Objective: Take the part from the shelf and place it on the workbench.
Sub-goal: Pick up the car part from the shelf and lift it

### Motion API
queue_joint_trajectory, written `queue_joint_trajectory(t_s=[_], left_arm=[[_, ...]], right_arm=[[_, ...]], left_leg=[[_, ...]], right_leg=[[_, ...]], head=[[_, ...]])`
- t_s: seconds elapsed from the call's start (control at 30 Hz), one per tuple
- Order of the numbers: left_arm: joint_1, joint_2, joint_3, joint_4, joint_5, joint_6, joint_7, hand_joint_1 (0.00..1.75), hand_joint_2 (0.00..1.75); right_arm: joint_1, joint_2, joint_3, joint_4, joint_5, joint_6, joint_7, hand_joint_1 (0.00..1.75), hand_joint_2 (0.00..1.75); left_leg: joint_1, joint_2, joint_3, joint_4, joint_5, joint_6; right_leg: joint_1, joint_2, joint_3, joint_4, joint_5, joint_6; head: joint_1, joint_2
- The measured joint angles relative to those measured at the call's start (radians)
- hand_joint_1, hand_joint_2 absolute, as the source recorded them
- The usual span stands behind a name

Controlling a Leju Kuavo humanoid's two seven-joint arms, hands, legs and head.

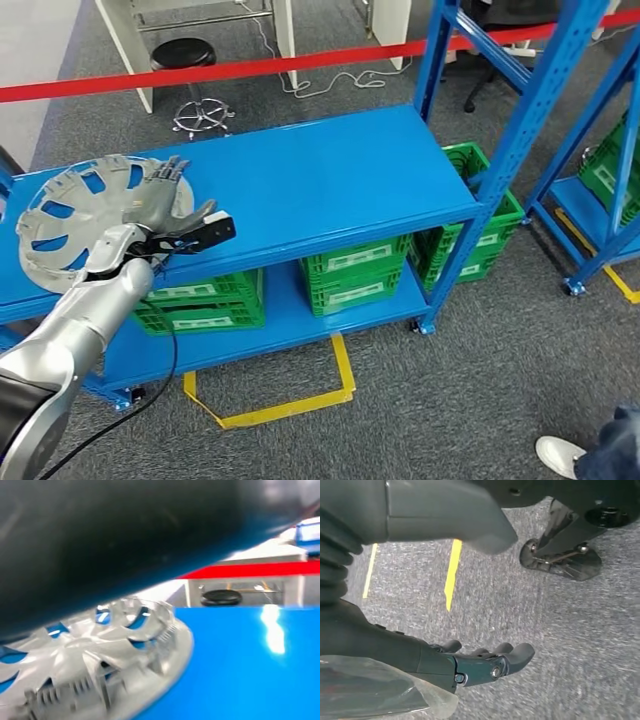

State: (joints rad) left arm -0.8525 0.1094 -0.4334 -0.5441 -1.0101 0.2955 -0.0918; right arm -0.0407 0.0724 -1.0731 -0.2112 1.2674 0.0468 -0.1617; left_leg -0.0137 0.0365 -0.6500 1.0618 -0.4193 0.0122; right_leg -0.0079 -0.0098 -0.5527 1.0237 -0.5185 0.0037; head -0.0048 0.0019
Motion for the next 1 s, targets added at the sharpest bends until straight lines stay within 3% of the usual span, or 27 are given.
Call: queue_joint_trajectory(t_s=[0.07,0.17,0.27,0.3,0.33,0.37,0.4,0.47,0.53,0.6,0.63,0.7,0.77,0.83,0.87,0.9,0.93,1.0], left_arm=[[0.001,-0.001,0.008,-0.001,-0.016,-0.002,0.013,0.00,0.00],[0.004,-0.005,0.011,-0.002,-0.051,-0.007,0.030,0.00,0.00],[0.009,-0.011,0.011,-0.002,-0.065,-0.010,0.034,0.00,0.00],[0.013,-0.013,0.011,-0.002,-0.067,-0.011,0.035,0.00,0.00],[0.017,-0.014,0.011,-0.002,-0.068,-0.013,0.035,0.00,0.00],[0.020,-0.015,0.011,-0.002,-0.069,-0.015,0.035,0.00,0.00],[0.021,-0.016,0.011,-0.002,-0.069,-0.017,0.035,0.00,0.00],[0.019,-0.018,0.011,-0.002,-0.070,-0.021,0.035,0.00,0.00],[0.016,-0.020,0.011,-0.002,-0.070,-0.025,0.035,0.00,0.00],[0.015,-0.020,0.011,-0.002,-0.070,-0.029,0.035,0.00,0.00],[0.016,-0.019,0.011,-0.002,-0.070,-0.030,0.035,0.00,0.00],[0.013,-0.017,0.011,-0.001,-0.070,-0.037,0.035,0.00,0.00],[0.012,-0.019,0.011,0.000,-0.069,-0.046,0.034,0.00,0.00],[0.017,-0.020,0.011,0.002,-0.069,-0.050,0.034,0.00,0.00],[0.019,-0.021,0.011,0.003,-0.069,-0.051,0.034,0.00,0.00],[0.020,-0.021,0.011,0.004,-0.069,-0.051,0.034,0.00,0.00],[0.020,-0.021,0.011,0.004,-0.069,-0.051,0.034,0.00,0.00],[0.017,-0.021,0.011,0.004,-0.069,-0.051,0.034,0.00,0.00]], right_arm=[[0.000,0.002,-0.004,0.000,-0.001,0.000,0.000,0.00,1.75],[-0.003,0.001,-0.008,0.000,0.000,-0.001,-0.002,0.00,1.75],[-0.007,0.001,-0.013,0.000,0.004,-0.002,-0.005,0.00,1.75],[-0.006,0.001,-0.014,0.000,0.007,-0.001,-0.005,0.00,1.75],[-0.005,0.001,-0.015,0.000,0.010,-0.001,-0.006,0.00,1.75],[-0.005,0.001,-0.015,0.000,0.013,-0.001,-0.008,0.00,1.75],[-0.005,0.001,-0.016,0.000,0.015,-0.001,-0.008,0.00,1.75],[-0.006,0.001,-0.017,0.000,0.016,0.000,-0.010,0.00,1.75],[-0.004,0.001,-0.017,0.000,0.017,0.001,-0.010,0.00,1.75],[-0.002,0.002,-0.018,0.000,0.018,0.002,-0.011,0.00,1.75],[-0.002,0.003,-0.018,0.000,0.019,0.002,-0.011,0.00,1.75],[-0.004,0.005,-0.018,0.000,0.021,0.002,-0.011,0.00,1.75],[-0.004,0.005,-0.018,0.000,0.024,0.000,-0.011,0.00,1.75],[-0.002,0.004,-0.018,0.000,0.027,-0.001,-0.012,0.00,1.75],[-0.002,0.004,-0.018,0.000,0.028,-0.001,-0.012,0.00,1.75],[-0.002,0.004,-0.018,0.000,0.028,-0.001,-0.012,0.00,1.75],[-0.003,0.005,-0.018,0.000,0.028,0.000,-0.012,0.00,1.75],[-0.003,0.005,-0.018,0.000,0.028,0.000,-0.012,0.00,1.75]], left_leg=[[-0.006,-0.002,0.007,-0.027,-0.007,0.006],[0.007,-0.026,0.020,-0.045,-0.007,0.013],[0.012,-0.048,0.027,-0.050,-0.007,0.020],[0.012,-0.057,0.027,-0.050,-0.008,0.021],[0.012,-0.068,0.027,-0.049,-0.008,0.021],[0.013,-0.079,0.027,-0.048,-0.008,0.021],[0.014,-0.091,0.028,-0.047,-0.009,0.019],[0.014,-0.111,0.026,-0.041,-0.011,0.012],[0.015,-0.130,0.019,-0.037,-0.010,0.000],[0.019,-0.152,0.015,-0.039,-0.005,-0.013],[0.019,-0.150,0.012,-0.037,-0.007,-0.018],[0.017,-0.112,-0.009,0.012,-0.039,-0.028],[0.019,-0.062,-0.062,0.136,-0.101,-0.037],[0.022,-0.049,-0.103,0.232,-0.130,-0.041],[0.023,-0.047,-0.101,0.230,-0.117,-0.040],[0.023,-0.045,-0.080,0.187,-0.088,-0.038],[0.021,-0.039,-0.047,0.119,-0.052,-0.033],[0.013,-0.020,0.013,-0.002,-0.013,-0.020]], right_leg=[[0.003,-0.014,0.000,-0.003,-0.003,0.009],[0.004,-0.018,-0.010,0.019,-0.030,0.024],[0.000,0.002,-0.097,0.192,-0.106,0.033],[-0.002,0.004,-0.128,0.246,-0.120,0.036],[-0.003,0.005,-0.147,0.269,-0.115,0.037],[-0.003,0.007,-0.148,0.255,-0.091,0.038],[-0.004,0.014,-0.130,0.203,-0.051,0.037],[-0.009,0.054,-0.073,0.071,0.013,0.034],[-0.012,0.083,-0.038,0.008,0.025,0.029],[-0.011,0.069,-0.031,0.002,0.023,0.019],[-0.011,0.058,-0.029,-0.001,0.025,0.013],[-0.014,0.039,-0.023,-0.007,0.028,0.000],[-0.013,0.021,-0.020,-0.008,0.027,-0.006],[-0.012,0.004,-0.018,-0.008,0.024,-0.009],[-0.012,-0.003,-0.017,-0.008,0.023,-0.009],[-0.011,-0.009,-0.015,-0.008,0.022,-0.008],[-0.011,-0.015,-0.012,-0.008,0.020,-0.006],[-0.008,-0.023,-0.009,-0.006,0.014,0.002]], head=[[0.000,0.000],[0.003,0.000],[0.007,0.000],[0.006,0.000],[0.006,0.000],[0.007,0.000],[0.007,0.000],[0.006,0.000],[0.005,0.000],[0.005,0.000],[0.005,0.000],[-0.002,0.000],[-0.010,0.000],[-0.010,0.000],[-0.011,0.000],[-0.010,0.000],[-0.011,0.000],[-0.010,0.000]])
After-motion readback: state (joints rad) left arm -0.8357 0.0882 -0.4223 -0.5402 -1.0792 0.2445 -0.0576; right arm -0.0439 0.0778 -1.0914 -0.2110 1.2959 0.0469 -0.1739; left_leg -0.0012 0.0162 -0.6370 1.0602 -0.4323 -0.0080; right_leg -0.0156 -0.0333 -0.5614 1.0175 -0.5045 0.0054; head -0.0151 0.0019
